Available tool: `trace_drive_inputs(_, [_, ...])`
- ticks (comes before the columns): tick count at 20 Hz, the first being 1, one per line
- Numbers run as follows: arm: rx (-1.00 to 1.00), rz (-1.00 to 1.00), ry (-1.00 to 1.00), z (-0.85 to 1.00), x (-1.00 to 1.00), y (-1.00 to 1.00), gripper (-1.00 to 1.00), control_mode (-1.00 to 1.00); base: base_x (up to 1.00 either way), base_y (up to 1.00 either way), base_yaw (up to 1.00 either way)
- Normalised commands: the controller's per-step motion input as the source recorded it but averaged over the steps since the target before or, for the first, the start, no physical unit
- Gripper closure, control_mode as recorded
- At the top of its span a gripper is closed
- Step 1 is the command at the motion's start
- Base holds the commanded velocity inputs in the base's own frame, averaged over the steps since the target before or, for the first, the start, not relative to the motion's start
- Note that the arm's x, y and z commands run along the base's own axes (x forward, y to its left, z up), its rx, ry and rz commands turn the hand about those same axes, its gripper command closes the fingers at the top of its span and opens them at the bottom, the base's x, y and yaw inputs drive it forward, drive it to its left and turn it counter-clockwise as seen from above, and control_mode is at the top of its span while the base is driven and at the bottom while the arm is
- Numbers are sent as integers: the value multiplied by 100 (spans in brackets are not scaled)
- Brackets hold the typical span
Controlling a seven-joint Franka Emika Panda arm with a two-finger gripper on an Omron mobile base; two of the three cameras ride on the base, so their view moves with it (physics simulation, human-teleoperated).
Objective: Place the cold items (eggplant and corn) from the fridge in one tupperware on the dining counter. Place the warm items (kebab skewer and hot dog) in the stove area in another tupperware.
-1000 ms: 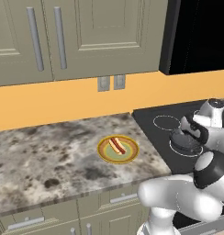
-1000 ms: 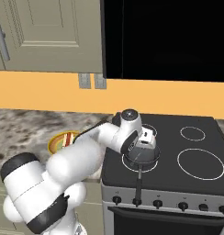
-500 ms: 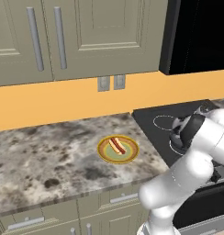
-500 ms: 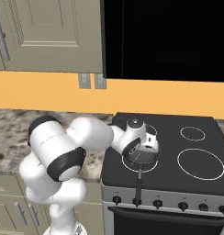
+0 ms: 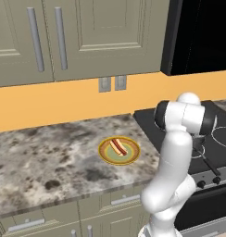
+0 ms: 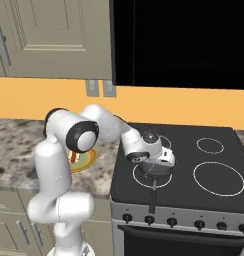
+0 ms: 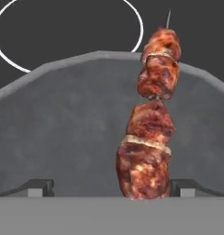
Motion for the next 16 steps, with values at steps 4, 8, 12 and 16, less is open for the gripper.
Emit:
trace_drive_inputs(4, [7,0,0,-31,34,-40,-100,-100,0,0,0])
trace_drive_inputs(8, [8,0,0,-20,3,-27,100,-100,0,0,0])
trace_drive_inputs(12, [14,0,-5,-4,-1,-1,100,-100,0,0,0])
trace_drive_inputs(16, [18,-2,-2,1,-3,0,100,-100,0,0,0])
